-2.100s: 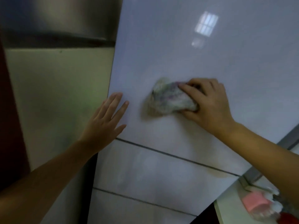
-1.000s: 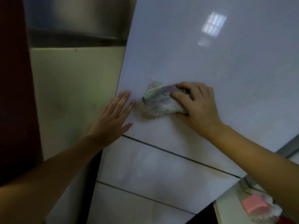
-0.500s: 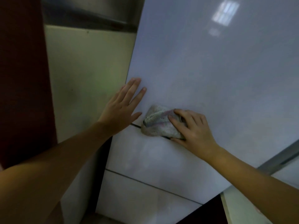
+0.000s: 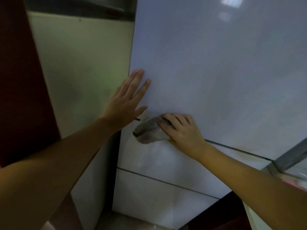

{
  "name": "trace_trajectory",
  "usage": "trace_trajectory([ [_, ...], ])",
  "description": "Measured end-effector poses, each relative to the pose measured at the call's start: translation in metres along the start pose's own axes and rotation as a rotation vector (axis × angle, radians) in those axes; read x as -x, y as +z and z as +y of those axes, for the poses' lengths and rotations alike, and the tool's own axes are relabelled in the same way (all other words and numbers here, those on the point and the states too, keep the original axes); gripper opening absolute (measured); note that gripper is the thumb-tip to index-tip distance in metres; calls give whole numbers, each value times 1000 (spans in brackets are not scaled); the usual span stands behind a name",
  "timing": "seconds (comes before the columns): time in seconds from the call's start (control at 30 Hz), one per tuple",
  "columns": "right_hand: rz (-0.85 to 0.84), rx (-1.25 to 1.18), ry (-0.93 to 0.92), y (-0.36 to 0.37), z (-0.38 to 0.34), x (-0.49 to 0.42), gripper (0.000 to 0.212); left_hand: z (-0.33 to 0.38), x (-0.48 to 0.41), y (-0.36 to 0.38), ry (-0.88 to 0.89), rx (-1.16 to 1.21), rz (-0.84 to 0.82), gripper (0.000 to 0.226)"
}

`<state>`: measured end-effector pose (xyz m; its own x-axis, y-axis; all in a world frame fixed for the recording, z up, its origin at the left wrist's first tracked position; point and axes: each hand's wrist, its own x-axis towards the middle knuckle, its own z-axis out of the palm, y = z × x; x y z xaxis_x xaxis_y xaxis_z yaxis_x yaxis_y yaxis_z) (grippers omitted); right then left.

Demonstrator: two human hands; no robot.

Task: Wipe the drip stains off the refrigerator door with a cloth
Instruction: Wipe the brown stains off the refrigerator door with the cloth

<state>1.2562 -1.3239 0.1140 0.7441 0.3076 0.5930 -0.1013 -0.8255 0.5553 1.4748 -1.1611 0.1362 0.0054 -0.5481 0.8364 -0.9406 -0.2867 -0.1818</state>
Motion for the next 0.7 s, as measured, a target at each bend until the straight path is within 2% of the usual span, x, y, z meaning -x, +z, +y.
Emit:
trace_trajectory([
  [0.13,-52,16,36,-27,23,40,50,1,0,-2,-14,18,0,76],
  [0.23,-29,50,134,-67,58,42,50,6,-2,-5,-29,22,5,74],
  [0.4,130,104,354,-134,114,-33,52,17,-16,-17,-85,54,82,66],
  [0.53,212,93,423,-175,146,-94,50,22,-72,-43,-59,78,133,68],
  [0.7,317,102,499,-218,195,-134,60,2,-149,-77,-27,34,178,68],
])
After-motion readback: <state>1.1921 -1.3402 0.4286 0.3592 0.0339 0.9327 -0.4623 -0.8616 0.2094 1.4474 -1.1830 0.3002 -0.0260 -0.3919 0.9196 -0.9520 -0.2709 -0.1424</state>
